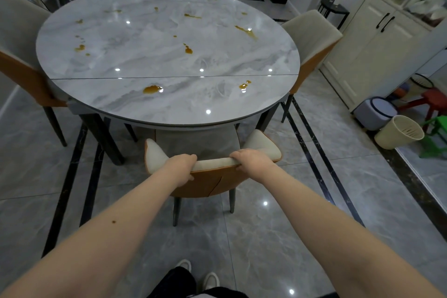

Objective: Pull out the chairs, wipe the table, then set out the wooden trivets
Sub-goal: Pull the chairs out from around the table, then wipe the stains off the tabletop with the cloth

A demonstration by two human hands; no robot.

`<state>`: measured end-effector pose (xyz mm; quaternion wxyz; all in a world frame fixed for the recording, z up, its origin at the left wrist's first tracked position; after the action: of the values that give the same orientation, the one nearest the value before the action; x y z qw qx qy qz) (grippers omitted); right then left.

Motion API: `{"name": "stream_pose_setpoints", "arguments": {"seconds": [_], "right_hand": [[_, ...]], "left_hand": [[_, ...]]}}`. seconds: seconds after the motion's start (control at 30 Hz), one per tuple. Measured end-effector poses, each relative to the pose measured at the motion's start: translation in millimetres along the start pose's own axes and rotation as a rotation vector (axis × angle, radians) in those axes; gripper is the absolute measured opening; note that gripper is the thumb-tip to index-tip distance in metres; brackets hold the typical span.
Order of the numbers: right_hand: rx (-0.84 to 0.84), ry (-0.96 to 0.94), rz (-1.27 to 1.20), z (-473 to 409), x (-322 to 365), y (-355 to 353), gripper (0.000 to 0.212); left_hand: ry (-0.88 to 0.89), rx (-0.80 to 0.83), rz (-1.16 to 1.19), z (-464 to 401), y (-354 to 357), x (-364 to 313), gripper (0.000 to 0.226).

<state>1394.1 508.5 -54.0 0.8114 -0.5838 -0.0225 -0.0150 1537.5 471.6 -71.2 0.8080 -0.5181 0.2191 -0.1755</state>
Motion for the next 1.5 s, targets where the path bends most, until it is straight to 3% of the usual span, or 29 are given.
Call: {"name": "stream_pose_setpoints", "arguments": {"seconds": [0.23,0.4,0.67,0.93,1.23,1.5], "right_hand": [[-0.083,0.069,-0.052,10.6,-14.3,-25.4,0.052],[-0.214,0.046,-0.039,12.9,-15.1,-57.6,0.057],[-0.320,0.197,-0.135,45.2,-55.7,-79.4,0.057],[-0.342,0.472,-0.188,131.0,-153.9,-58.1,0.056],[-0.424,0.894,-0.256,308.3,-295.1,-25.6,0.055],[-0.530,1.379,-0.293,522.9,-320.1,14.5,0.058]], "left_hand": [[0.103,-0.020,0.044,-2.0,-26.7,-16.2,0.058],[0.128,-0.148,0.054,-7.7,-58.5,-21.5,0.057],[0.265,-0.258,0.057,-33.5,-97.2,-70.8,0.052],[0.519,-0.176,-0.005,-53.8,-86.2,-215.8,0.054],[0.855,-0.122,-0.036,-34.5,-58.2,-446.2,0.054],[1.290,0.057,-0.072,70.9,-0.9,-622.8,0.058]]}}
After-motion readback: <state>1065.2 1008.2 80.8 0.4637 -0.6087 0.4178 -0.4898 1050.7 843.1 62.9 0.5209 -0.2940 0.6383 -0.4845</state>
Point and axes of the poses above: each hand's wrist, its own z-axis away from the middle knuckle, its own y-axis out of the palm, x = y × z, the point moved 10 cm from there along -z, towards the middle knuckle, and after that the axes turned 7 degrees about -x, right-handed, at the moved point
